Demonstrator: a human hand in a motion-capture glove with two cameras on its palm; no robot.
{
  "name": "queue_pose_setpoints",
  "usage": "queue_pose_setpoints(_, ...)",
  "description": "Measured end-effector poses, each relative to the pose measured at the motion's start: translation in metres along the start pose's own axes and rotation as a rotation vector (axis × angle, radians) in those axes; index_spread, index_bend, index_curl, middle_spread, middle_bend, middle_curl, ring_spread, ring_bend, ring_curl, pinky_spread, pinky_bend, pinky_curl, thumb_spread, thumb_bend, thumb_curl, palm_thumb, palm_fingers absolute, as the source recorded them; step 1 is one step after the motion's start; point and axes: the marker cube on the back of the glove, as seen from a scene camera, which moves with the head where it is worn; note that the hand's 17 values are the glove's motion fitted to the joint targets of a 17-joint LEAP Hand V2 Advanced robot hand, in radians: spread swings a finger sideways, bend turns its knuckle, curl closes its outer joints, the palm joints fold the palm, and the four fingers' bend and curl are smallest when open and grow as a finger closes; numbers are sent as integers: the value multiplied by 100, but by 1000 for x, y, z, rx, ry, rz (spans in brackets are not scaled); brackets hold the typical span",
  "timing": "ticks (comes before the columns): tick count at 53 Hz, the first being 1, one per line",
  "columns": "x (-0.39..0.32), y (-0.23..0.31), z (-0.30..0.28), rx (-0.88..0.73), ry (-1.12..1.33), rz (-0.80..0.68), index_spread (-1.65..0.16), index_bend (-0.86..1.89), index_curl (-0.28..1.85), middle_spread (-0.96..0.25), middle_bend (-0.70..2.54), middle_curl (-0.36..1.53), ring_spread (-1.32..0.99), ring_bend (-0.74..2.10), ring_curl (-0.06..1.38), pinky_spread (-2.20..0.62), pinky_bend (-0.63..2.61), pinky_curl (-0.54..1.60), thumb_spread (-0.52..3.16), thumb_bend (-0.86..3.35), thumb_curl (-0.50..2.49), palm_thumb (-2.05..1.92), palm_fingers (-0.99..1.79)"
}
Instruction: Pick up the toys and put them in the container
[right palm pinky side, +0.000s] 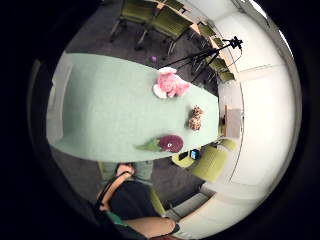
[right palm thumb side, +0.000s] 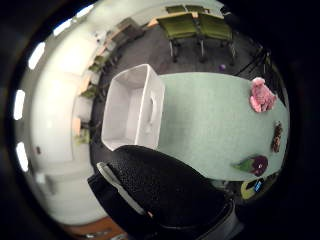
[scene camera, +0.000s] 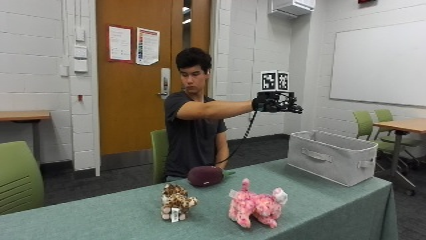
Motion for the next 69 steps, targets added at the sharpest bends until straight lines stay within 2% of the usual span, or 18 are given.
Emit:
queue_pose_setpoints(6, 4, 2, 1, 6, -6, -8, -14, 19, 10, -4, 23, 9, -14, 18, 4, -4, 42, 14, 63, -14, 0, -21, 14)
queue_pose_setpoints(13, 7, 8, -1, 15, 2, -22, -17, 19, 16, -5, 24, 14, -19, 19, 6, -5, 44, 18, 81, -14, 1, -21, 11)
queue_pose_setpoints(24, 44, 43, -16, 13, -16, -75, -20, 18, 22, -6, 24, 20, -24, 22, 11, -6, 44, 22, 91, -14, 2, -22, 8)
queue_pose_setpoints(34, 125, 89, -4, 72, -19, -56, -21, 18, 27, -6, 24, 25, -26, 24, 15, -6, 44, 25, 92, -14, 2, -22, 9)
queue_pose_setpoints(46, 215, 129, 79, 26, -3, 45, -22, 18, 31, -7, 24, 29, -27, 24, 18, -6, 44, 28, 89, -14, 4, -22, 10)
queue_pose_setpoints(59, 257, 149, 195, -145, -27, 98, -23, 19, 35, -7, 24, 32, -27, 20, 20, -5, 44, 30, 83, -14, 6, -22, 8)
queue_pose_setpoints(69, 271, 151, 233, -223, 2, 101, -25, 21, 39, -7, 19, 33, -25, 15, 19, -3, 51, 33, 74, -15, 9, -22, 3)
